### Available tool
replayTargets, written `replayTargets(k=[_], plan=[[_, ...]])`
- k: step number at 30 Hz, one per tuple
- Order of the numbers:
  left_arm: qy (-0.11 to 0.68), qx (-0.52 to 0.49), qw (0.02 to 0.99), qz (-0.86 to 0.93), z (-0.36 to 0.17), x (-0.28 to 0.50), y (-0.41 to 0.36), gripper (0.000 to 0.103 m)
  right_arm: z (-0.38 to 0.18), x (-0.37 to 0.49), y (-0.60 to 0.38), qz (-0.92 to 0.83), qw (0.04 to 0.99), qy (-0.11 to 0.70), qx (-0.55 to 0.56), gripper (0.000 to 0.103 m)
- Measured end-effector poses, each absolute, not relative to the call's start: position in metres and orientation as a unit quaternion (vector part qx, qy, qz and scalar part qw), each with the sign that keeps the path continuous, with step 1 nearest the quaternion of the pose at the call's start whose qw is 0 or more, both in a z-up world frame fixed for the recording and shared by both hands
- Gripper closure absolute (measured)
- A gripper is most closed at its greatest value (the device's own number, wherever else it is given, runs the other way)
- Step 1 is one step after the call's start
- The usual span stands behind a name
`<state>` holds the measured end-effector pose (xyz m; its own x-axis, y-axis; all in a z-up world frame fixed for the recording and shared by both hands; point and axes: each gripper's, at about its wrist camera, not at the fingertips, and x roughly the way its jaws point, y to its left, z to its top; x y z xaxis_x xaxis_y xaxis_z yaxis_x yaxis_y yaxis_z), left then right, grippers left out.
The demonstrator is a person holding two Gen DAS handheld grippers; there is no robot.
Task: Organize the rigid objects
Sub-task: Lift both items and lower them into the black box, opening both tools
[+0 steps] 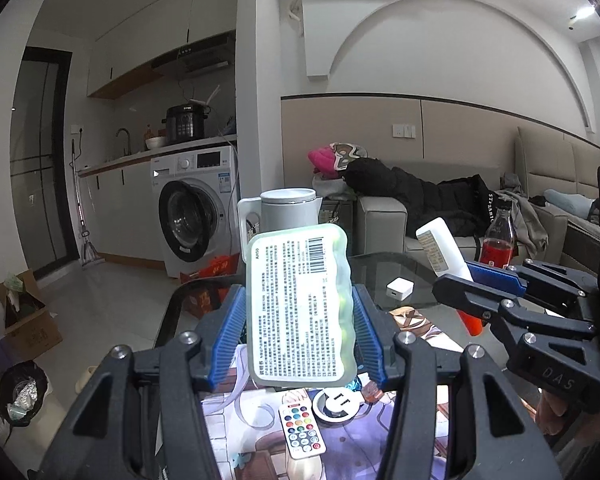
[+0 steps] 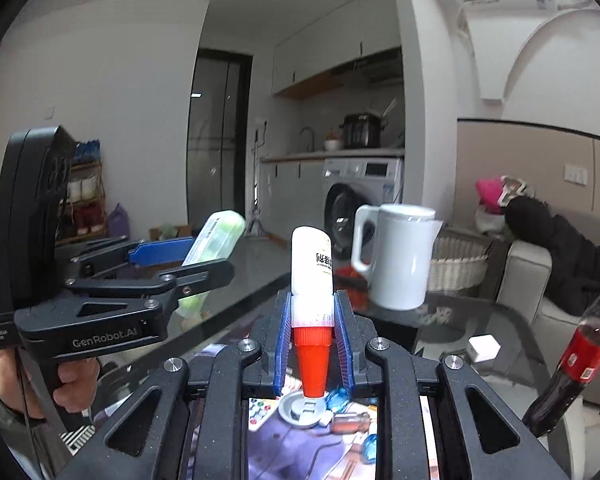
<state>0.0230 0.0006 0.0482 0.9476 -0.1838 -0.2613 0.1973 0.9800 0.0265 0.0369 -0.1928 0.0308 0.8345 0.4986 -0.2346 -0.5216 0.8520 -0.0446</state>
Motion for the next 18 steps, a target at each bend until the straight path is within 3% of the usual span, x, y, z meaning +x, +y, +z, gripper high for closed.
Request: replayTargets(k=[10, 18], plan=[[0.105, 0.010, 0.990, -0.094, 0.055, 0.067, -0.002, 0.051, 0.044, 0.066, -0.186, 0.242, 0.965, 0.097, -0.031, 0.083], [0.183, -0.030, 0.980, -0.074, 0.020, 0.152, -0.008, 0.051, 0.041, 0.138, -0.185, 0.192, 0.974, 0.121, -0.009, 0.083]])
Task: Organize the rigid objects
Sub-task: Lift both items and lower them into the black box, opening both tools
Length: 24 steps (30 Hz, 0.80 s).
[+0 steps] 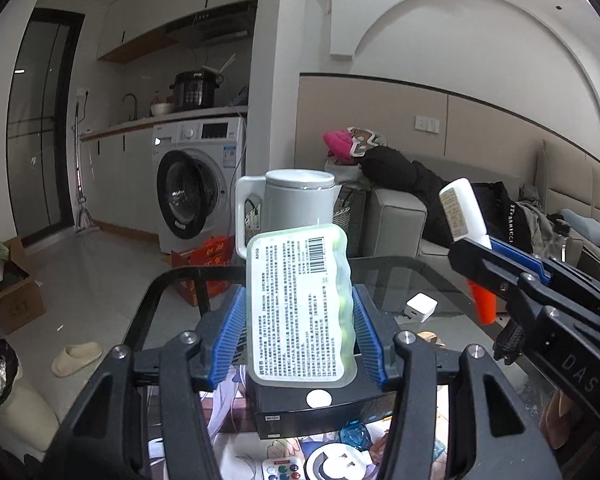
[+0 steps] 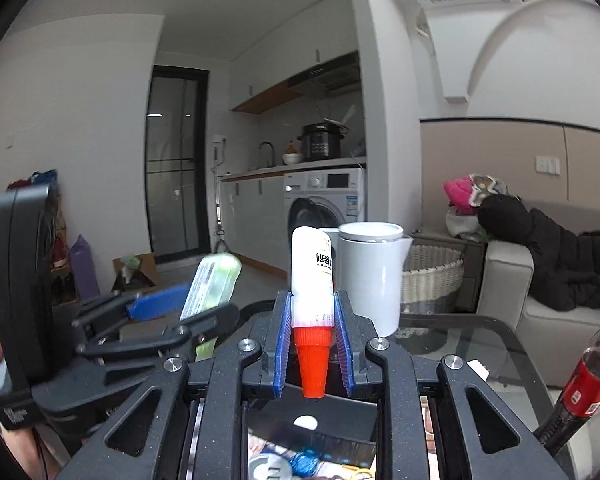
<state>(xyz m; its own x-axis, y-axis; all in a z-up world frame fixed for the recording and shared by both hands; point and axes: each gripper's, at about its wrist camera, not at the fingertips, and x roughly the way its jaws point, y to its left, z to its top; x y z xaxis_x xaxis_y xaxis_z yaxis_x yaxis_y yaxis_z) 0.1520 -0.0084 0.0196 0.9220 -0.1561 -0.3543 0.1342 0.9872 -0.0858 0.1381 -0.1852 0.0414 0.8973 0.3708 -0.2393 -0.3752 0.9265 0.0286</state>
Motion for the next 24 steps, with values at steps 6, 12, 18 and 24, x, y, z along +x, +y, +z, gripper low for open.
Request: replayTargets(k=[6, 12, 18, 24], plan=[[0.245, -0.047, 0.967, -0.052, -0.019, 0.201, -0.013, 0.051, 0.002, 0.203, -0.189, 0.173, 0.963, 0.208, 0.005, 0.083], [0.310, -0.032, 0.948, -0.056, -0.048, 0.227, -0.029, 0.051, -0.030, 0.242, -0.189, 0.171, 0.945, 0.280, 0.003, 0.083], [0.365, -0.019, 0.929, -0.063, -0.063, 0.234, -0.036, 0.051, -0.061, 0.254, -0.183, 0.183, 0.920, 0.348, -0.006, 0.083], [0.392, 0.018, 0.917, -0.065, -0.059, 0.223, -0.047, 0.051, -0.084, 0.261, -0.180, 0.204, 0.880, 0.429, -0.010, 0.083]])
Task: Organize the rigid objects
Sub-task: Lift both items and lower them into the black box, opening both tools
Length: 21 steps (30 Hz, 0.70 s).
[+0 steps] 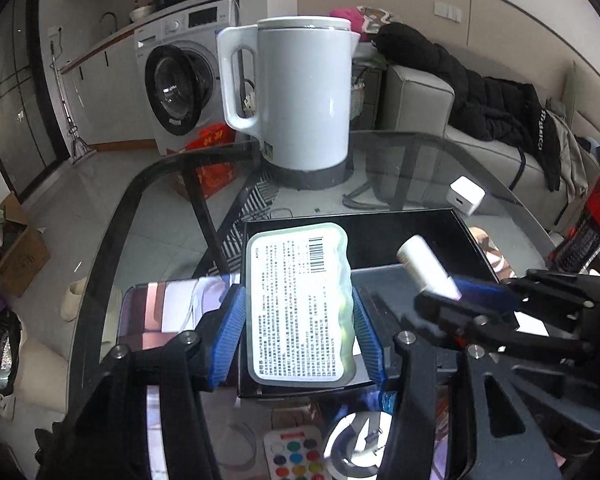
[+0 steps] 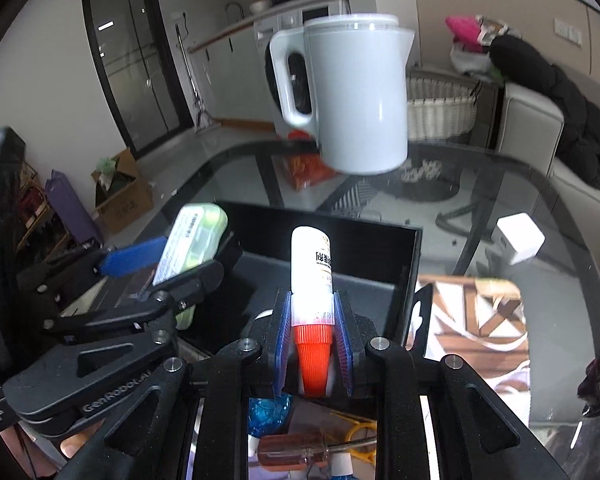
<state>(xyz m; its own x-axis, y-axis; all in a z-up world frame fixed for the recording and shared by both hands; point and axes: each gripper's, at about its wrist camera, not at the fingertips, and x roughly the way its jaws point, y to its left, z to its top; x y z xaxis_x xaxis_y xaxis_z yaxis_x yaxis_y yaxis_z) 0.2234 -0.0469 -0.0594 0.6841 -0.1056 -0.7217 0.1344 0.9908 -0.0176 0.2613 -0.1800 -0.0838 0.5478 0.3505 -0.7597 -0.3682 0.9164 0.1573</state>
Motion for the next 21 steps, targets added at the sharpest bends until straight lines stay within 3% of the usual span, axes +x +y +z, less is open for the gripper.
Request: replayTargets(k=[9, 21], plan=[[0.465, 0.024, 0.879, -0.099, -0.064, 0.192, -0.048, 0.051, -0.084, 0.244, -0.181, 0.237, 0.843, 0.483, -0.031, 0.083], [0.449, 0.043, 0.889, -0.084, -0.057, 0.177, -0.052, 0.050, -0.080, 0.228, -0.186, 0.241, 0.837, 0.490, -0.035, 0.082]])
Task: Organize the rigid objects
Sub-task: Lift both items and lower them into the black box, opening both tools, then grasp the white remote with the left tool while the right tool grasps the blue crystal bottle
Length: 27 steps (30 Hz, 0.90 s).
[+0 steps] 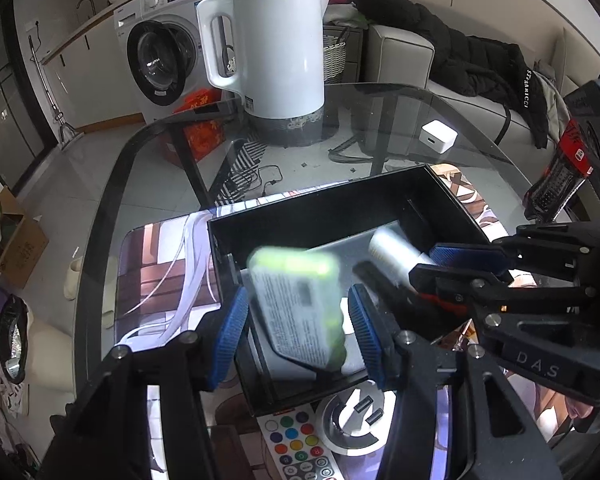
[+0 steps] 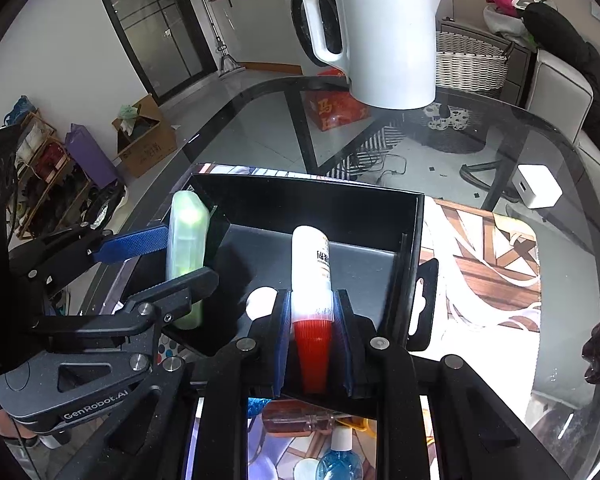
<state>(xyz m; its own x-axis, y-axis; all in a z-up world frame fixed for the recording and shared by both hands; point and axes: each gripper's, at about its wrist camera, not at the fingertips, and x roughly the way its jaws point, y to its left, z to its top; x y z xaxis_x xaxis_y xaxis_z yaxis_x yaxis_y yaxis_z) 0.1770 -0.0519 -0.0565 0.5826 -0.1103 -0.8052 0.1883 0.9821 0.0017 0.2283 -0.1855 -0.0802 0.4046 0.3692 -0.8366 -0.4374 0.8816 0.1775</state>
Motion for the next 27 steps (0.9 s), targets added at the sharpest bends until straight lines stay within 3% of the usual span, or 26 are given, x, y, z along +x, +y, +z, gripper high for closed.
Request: replayTargets(k=[3, 7, 11, 14, 16, 27], plan=[[0.444, 0.042, 0.891, -0.087, -0.052, 0.175, -0.053, 0.049, -0.075, 0.224, -0.189, 0.243, 0.841, 0.483, -0.030, 0.082], [0.435, 0.042, 0.895, -0.087, -0.044, 0.169, -0.052, 0.037, -0.064, 0.216, -0.195, 0.244, 0.849, 0.467, -0.028, 0.082], [0.423, 0.040, 0.901, -0.092, -0.034, 0.154, -0.051, 0.036, -0.051, 0.202, -0.205, 0.254, 0.854, 0.453, -0.025, 0.081], [0.412, 0.041, 0.906, -0.089, -0.026, 0.140, -0.050, 0.031, -0.041, 0.187, -0.213, 0.258, 0.861, 0.438, -0.029, 0.076], [0.406, 0.039, 0.909, -0.088, -0.021, 0.129, -0.047, 0.024, -0.036, 0.175, -0.219, 0.261, 0.864, 0.431, -0.033, 0.066], [0.445, 0.027, 0.890, -0.098, -0.032, 0.092, -0.037, 0.023, -0.048, 0.137, -0.231, 0.281, 0.845, 0.449, -0.068, 0.063]])
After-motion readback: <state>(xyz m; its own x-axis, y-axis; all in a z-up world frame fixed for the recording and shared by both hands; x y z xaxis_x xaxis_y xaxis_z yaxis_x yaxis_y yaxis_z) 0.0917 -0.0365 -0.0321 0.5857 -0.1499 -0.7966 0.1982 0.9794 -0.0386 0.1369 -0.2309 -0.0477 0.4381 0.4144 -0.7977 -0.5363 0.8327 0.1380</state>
